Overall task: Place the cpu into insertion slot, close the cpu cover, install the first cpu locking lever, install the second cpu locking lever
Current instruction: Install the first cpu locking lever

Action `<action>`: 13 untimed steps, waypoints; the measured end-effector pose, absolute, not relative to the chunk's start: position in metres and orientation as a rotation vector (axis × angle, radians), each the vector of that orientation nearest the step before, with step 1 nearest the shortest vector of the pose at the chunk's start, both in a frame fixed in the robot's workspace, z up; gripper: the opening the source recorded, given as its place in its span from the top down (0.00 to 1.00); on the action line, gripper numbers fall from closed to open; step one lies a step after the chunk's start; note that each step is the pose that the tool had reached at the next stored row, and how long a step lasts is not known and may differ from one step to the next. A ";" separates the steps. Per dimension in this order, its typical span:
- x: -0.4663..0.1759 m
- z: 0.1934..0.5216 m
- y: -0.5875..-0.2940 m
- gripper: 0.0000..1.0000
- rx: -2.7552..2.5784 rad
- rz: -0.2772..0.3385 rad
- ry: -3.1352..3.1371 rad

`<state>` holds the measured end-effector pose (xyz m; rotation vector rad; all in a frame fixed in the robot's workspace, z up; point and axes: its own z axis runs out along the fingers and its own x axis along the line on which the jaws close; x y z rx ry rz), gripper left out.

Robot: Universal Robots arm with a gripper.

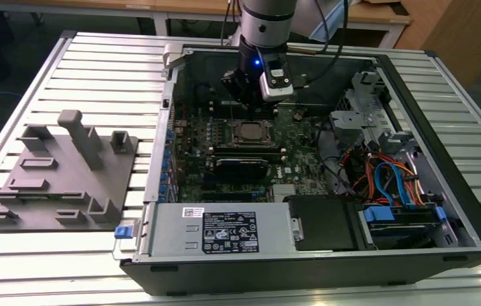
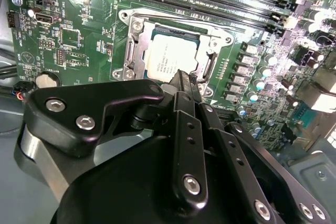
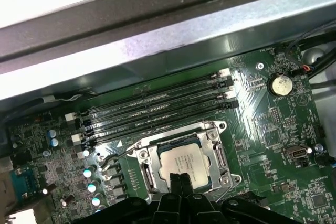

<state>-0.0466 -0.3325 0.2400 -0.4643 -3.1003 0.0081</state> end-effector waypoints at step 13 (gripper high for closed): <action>-0.047 0.240 -0.333 0.90 -0.462 0.008 -3.101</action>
